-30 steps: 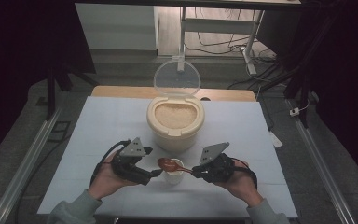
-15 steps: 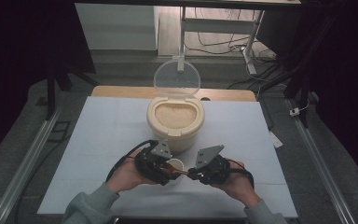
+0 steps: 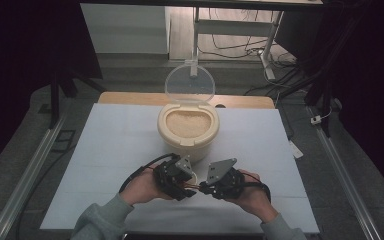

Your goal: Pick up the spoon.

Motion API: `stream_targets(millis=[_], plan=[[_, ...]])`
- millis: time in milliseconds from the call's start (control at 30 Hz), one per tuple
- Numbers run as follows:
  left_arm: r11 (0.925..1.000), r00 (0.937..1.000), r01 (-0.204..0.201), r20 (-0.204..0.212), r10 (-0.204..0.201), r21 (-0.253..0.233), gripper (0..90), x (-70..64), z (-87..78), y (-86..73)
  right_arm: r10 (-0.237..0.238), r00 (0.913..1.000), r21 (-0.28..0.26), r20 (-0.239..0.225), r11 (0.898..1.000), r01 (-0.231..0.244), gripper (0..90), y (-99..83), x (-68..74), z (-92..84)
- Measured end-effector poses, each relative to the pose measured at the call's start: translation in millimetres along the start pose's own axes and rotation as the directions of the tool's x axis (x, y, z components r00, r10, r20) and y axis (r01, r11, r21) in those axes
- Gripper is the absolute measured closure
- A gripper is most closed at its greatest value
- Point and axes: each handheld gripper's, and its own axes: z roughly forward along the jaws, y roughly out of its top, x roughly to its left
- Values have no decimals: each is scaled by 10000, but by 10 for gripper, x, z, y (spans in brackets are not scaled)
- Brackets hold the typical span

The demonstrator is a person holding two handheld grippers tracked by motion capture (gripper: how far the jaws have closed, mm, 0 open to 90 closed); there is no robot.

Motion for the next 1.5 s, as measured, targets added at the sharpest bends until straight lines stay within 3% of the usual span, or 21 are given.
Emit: stream_targets(millis=[300, 400, 567, 700, 867, 967, 1033, 1067, 1133, 1167, 1233, 1333, 1400, 1500], plan=[[9986, 9993, -334, 187, 327, 398, 664, 0, 82, 14, -497, 9988, -32, 23, 9988, 497, 794, 16, 45, 0], [9962, 9964, -654, 582, 621, 569, 722, -29, 102, 15, -1059, 9943, -83, -89, 9943, 1059, 794, 7, 67, -4], [9938, 9926, -876, 899, 813, 679, 767, -46, 120, 16, -1498, 9886, -43, -126, 9887, 1497, 793, 7, 110, -2], [9935, 9931, -930, 778, 879, 659, 775, -61, 123, 14, -1649, 9863, -46, -89, 9863, 1649, 792, 9, 126, -2], [9957, 9958, -838, 396, 823, 392, 779, -62, 89, 10, -1223, 9924, -361, 117, 9918, 1226, 763, -9, 88, -16], [9972, 9974, -716, 84, 715, 191, 780, -47, 59, 3, -300, 9991, -1000, 292, 9944, 327, 646, -28, 29, -69], [9982, 9980, -608, -161, 608, 0, 780, -35, 42, -6, 442, 9963, -1582, 736, 9869, -321, 586, -45, -4, -122], [9984, 9980, -568, -275, 566, -46, 780, -30, 33, -9, 858, 9929, -1962, 819, 9782, -683, 559, -56, -28, -158], [9986, 9976, -477, -508, 466, -212, 780, -21, 16, -16, 1704, 9800, -2693, 1030, 9532, -1375, 518, -88, -73, -246], [9986, 9972, -435, -616, 416, -312, 781, -18, 9, -20, 2162, 9692, -2979, 1180, 9387, -1732, 499, -106, -88, -288], [9980, 9959, -365, -846, 321, -511, 780, -14, -6, -28, 2992, 9422, -3472, 1506, 9084, -2329, 471, -153, -102, -363], [9967, 9940, -289, -1076, 206, -762, 781, -4, -33, -37, 4160, 8942, -4001, 1656, 8570, -3246, 439, -241, -102, -429], [9958, 9931, -253, -1166, 150, -875, 781, 1, -47, -42, 4705, 8642, -4146, 1783, 8324, -3677, 417, -294, -89, -445], [9945, 9920, -218, -1257, 89, -1020, 781, 0, -55, -48, 5225, 8318, -4247, 1874, 8066, -4110, 391, -357, -59, -435]])
